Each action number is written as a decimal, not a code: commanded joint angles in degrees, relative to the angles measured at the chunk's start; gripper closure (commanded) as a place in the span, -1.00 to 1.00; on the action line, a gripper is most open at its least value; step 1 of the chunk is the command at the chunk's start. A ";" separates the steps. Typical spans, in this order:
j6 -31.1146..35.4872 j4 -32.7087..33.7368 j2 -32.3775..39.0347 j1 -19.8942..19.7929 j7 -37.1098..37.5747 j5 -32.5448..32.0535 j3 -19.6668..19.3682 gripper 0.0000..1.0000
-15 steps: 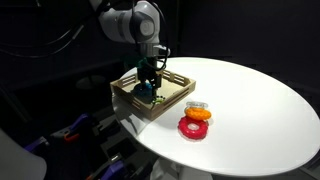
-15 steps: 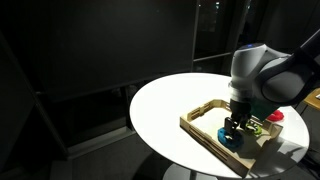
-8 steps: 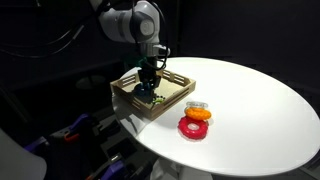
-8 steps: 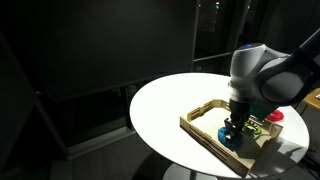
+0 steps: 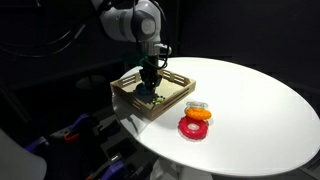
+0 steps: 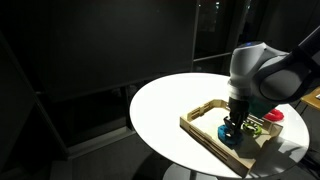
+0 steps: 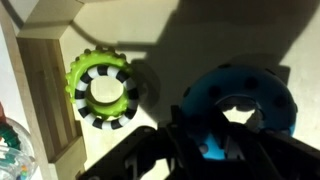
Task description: Pick up the blue ring from the tray and put it on the table
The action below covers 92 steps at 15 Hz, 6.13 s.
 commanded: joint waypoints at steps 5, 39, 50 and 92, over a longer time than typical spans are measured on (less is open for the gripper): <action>-7.07 2.92 -3.82 -2.89 -1.38 1.78 -0.04 0.79; -27.08 19.05 2.72 -9.61 12.11 -9.56 -11.05 0.80; -26.00 17.23 2.62 -6.61 15.88 -15.04 -10.46 0.79; -28.31 15.09 -0.98 -6.21 14.72 -15.91 -8.30 -1.00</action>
